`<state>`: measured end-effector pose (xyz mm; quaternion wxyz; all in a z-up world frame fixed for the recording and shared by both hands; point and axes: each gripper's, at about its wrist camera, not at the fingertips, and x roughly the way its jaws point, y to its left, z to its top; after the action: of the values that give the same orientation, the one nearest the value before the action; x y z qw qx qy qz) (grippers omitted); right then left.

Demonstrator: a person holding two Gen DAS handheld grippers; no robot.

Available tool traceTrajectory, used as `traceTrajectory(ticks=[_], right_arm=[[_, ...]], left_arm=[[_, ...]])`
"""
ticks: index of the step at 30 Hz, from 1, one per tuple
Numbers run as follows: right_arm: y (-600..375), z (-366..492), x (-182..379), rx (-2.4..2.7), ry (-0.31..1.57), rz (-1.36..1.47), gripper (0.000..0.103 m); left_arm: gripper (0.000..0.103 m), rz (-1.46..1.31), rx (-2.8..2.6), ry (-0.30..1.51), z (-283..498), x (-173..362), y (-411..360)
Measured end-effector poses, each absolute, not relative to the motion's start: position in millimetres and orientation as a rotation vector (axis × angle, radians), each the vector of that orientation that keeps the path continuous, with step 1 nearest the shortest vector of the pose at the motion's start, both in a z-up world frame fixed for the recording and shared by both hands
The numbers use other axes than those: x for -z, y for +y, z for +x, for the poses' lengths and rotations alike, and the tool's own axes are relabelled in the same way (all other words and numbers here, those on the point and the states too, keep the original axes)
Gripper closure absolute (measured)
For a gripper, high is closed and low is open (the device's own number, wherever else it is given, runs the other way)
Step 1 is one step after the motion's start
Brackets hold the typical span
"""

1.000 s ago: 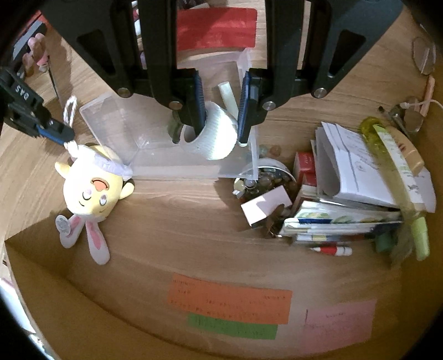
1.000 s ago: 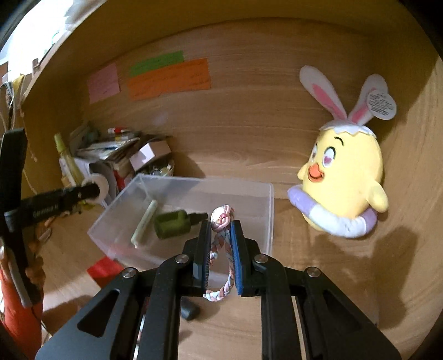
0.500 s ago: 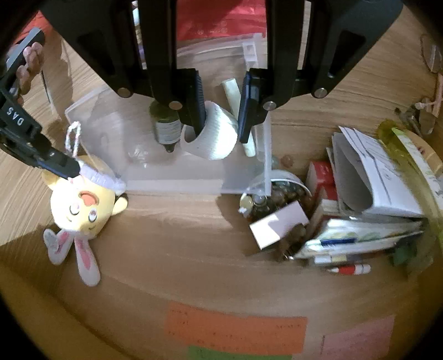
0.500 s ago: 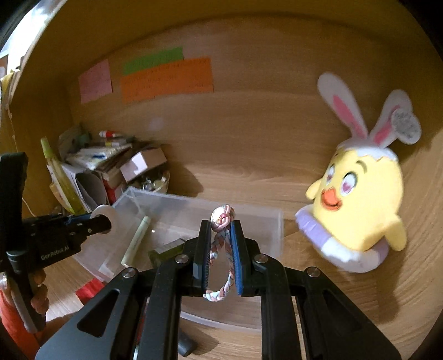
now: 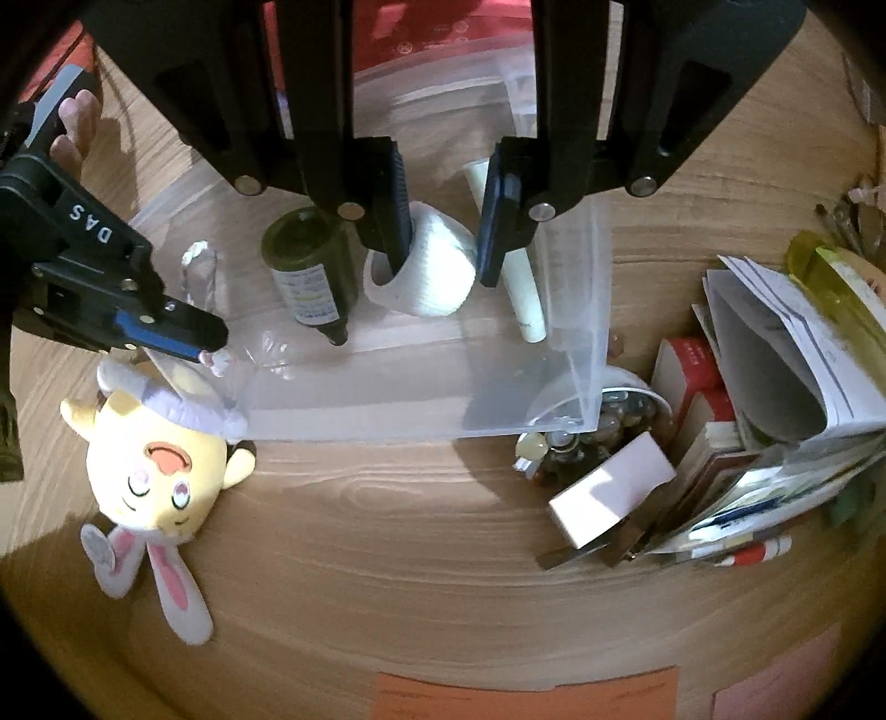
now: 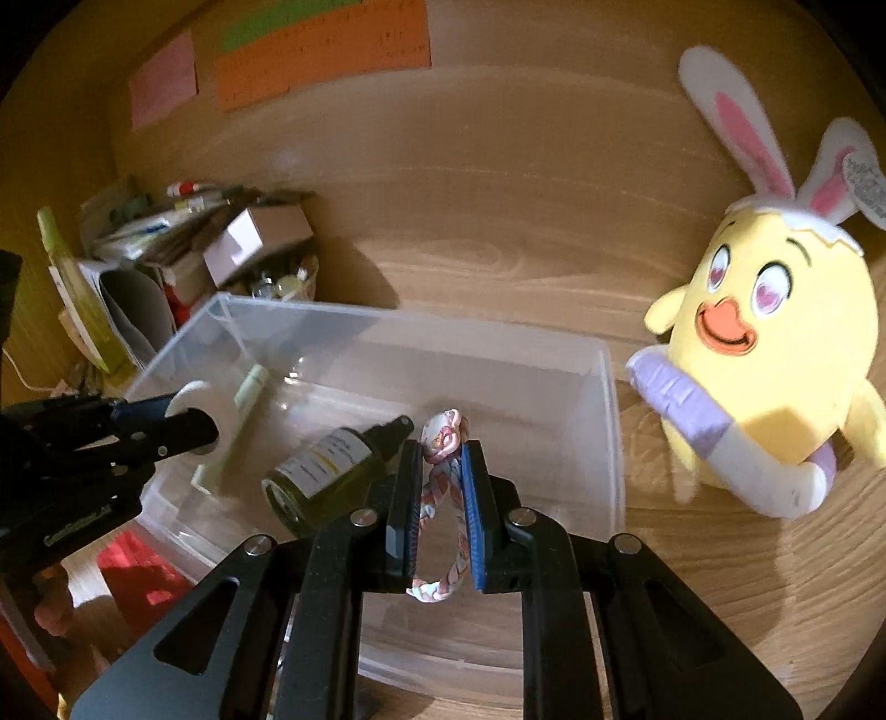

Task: Organize objects
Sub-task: 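Carry the tape roll into the clear bin and open the left tool while the right tool carries the bracelet, then lower the braided bracelet into the clear bin and open the right tool, then move both open tools back toward the pile of items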

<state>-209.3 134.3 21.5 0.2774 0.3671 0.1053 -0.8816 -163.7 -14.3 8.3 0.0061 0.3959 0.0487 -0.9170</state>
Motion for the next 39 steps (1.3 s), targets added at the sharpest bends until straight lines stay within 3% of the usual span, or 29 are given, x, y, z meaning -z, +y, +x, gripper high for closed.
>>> traceTrajectory(ticks=[5,9,18,23,33,36,39], right_arm=[[131.7,-210.2,-15.2,2.359,0.313,1.006,0.090],[129.9,-210.8,-11.1,2.354,0.327,1.021,0.090],[125.5,-207.8,-9.7,2.344,0.354,1.021,0.088],[125.1,-205.5,-11.9,2.358,0.366,1.009,0.063],[131.9,-185.6,-39.4,2.396,0.367,0.896,0.044],[135.9,-177.4,-49.5,2.406,0.362,0.860,0.033],[143.0,-166.2,-57.9,2.420,0.362,0.819,0.029]], left_arm=[[0.081,1.235,2.864,0.128,-164.2,-7.8,-13.6],[0.065,1.218,2.865,0.119,-161.9,-9.7,-12.6],[0.046,1.193,2.883,0.124,-153.7,-15.8,-10.9],[0.040,1.169,2.899,0.152,-146.3,-24.3,-12.7],[0.027,1.116,2.925,0.152,-125.7,-43.7,-12.8],[0.012,1.099,2.922,0.160,-118.3,-47.1,-15.7],[0.011,1.070,2.924,0.180,-108.0,-51.7,-21.8]])
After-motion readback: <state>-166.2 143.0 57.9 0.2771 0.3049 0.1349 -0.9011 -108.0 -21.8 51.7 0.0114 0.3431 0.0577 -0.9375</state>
